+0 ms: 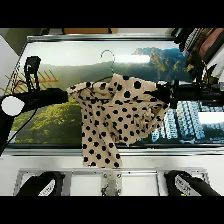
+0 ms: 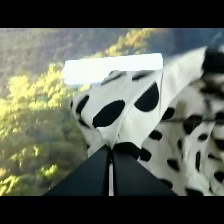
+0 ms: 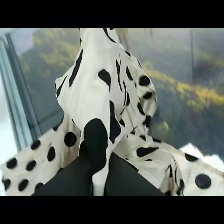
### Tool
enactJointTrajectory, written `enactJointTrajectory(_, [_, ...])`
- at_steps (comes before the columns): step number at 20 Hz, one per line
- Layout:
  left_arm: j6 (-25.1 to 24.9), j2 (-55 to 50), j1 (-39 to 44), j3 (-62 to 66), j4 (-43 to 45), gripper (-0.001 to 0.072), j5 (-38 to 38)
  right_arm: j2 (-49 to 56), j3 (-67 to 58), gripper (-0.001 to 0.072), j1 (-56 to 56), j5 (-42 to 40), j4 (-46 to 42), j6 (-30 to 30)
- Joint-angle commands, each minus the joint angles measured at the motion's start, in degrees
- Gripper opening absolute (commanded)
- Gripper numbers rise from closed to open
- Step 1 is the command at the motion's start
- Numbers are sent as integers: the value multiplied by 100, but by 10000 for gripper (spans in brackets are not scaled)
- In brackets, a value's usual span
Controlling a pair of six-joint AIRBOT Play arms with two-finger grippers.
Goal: Fold the clothes and pants, and hang the long-sleeved shirts on hangers.
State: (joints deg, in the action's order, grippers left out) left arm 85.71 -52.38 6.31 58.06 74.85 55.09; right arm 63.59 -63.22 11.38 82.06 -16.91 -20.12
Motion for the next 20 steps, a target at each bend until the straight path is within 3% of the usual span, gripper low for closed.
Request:
enactJointTrajectory(1, [-22,-278,2,2,216,12,354,-144,31,4,-9,33,684,170])
enactJointTrajectory(6, [-20,-787,2,24,190,11,-459,-385,31,4,-4,50,647,164])
enactJointTrajectory(10, [-22,-955,-72,439,212,12,-376,-459,31,4,-4,229,531,166])
enactJointTrajectory(15, [-22,-997,-85,852,212,11,-208,-575,31,4,-4,129,-363,170])
enactJointTrajectory(20, [-24,-903,-81,1001,212,11,175,-577,33,4,-2,-378,-629,168])
